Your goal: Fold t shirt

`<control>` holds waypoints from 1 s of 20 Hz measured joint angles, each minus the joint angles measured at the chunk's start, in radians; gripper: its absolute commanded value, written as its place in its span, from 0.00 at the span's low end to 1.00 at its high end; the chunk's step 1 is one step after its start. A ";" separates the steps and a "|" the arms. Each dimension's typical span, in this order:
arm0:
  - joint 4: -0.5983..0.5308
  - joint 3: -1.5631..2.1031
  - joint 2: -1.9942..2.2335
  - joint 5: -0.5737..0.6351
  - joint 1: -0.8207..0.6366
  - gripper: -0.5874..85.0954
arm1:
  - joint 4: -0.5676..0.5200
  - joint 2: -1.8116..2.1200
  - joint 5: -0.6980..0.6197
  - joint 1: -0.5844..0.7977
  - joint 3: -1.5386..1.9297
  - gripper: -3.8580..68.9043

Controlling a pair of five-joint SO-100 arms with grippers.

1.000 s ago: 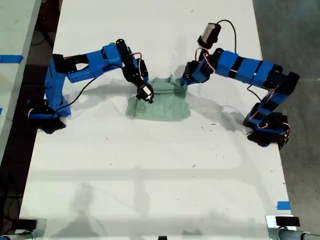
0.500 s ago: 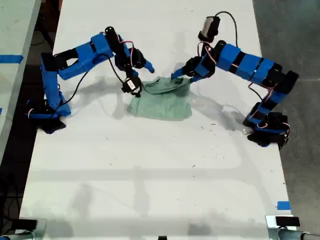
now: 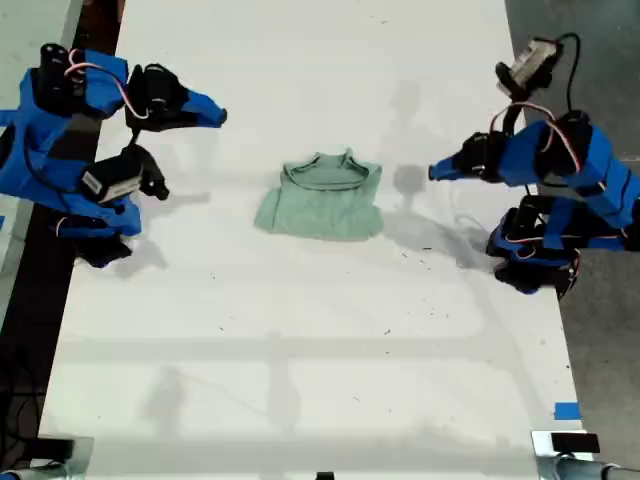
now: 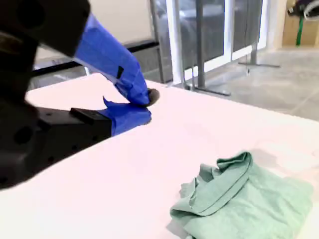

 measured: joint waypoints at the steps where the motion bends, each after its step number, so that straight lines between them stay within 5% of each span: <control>1: -0.078 0.192 0.163 -0.025 0.018 0.01 | -0.040 0.144 0.037 -0.064 0.144 0.08; 4: -0.298 0.769 0.632 -0.083 0.135 0.01 | -0.072 0.509 0.064 -0.104 0.531 0.08; 9: -0.368 1.385 0.956 -0.101 0.167 0.01 | -0.120 0.600 -0.017 -0.092 0.914 0.08; 20: -0.374 1.433 0.986 -0.081 0.206 0.01 | -0.140 0.603 0.041 -0.095 1.000 0.08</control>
